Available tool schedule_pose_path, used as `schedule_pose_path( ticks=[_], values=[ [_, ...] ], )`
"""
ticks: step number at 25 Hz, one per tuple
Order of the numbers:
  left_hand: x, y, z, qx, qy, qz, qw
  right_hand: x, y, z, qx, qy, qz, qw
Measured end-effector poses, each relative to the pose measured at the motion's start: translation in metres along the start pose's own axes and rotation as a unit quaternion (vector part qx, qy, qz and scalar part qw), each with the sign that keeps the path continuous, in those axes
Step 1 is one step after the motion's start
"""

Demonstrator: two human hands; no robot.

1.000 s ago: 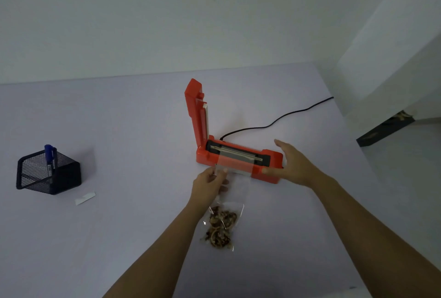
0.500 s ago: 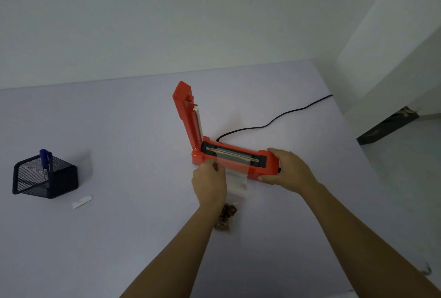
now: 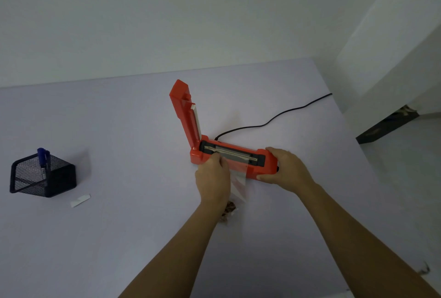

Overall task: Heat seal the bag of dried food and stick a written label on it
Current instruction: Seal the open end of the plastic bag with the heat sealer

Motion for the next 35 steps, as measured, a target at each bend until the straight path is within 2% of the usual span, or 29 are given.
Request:
schedule_pose_path(
  ticks=[8, 12, 14, 16, 19, 21, 25, 29, 35],
  values=[
    [0.012, 0.001, -0.006, -0.007, -0.083, -0.003, 0.997, -0.001, -0.002, -0.003, -0.005, -0.001, 0.003, 1.0],
    [0.022, 0.005, -0.018, -0.027, -0.221, -0.052, 0.973, 0.0, -0.002, -0.004, -0.012, 0.011, -0.002, 1.0],
    [0.027, 0.003, -0.021, -0.037, -0.263, -0.059, 0.962, 0.0, -0.001, -0.003, -0.008, 0.017, -0.004, 1.0],
    [0.024, 0.002, -0.016, -0.032, -0.239, -0.038, 0.97, 0.0, 0.0, -0.003, 0.002, 0.024, -0.006, 1.0],
    [0.013, 0.001, 0.002, -0.034, -0.133, 0.017, 0.99, 0.001, 0.001, -0.003, 0.013, 0.032, -0.009, 0.999],
    [0.012, 0.006, 0.006, -0.027, -0.136, 0.016, 0.99, 0.002, 0.0, -0.003, 0.015, 0.029, -0.009, 0.999],
    [0.024, 0.005, 0.005, -0.031, -0.246, -0.003, 0.969, 0.004, -0.001, -0.003, 0.022, 0.033, -0.009, 0.999],
    [0.032, 0.006, 0.007, -0.036, -0.366, -0.037, 0.929, 0.004, -0.002, -0.004, 0.017, 0.023, -0.008, 1.0],
    [0.042, 0.007, 0.006, -0.026, -0.431, -0.086, 0.898, 0.002, -0.007, -0.008, 0.002, 0.013, -0.003, 1.0]
  ],
)
Point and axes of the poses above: each hand's wrist, its own x-axis away from the middle knuckle, its own y-axis out of the back of the hand, z = x × y, the point moved 5 cm from there along -x, towards the middle knuckle, and after that the axes turned 5 degrees about y, right-handed, at the moved point
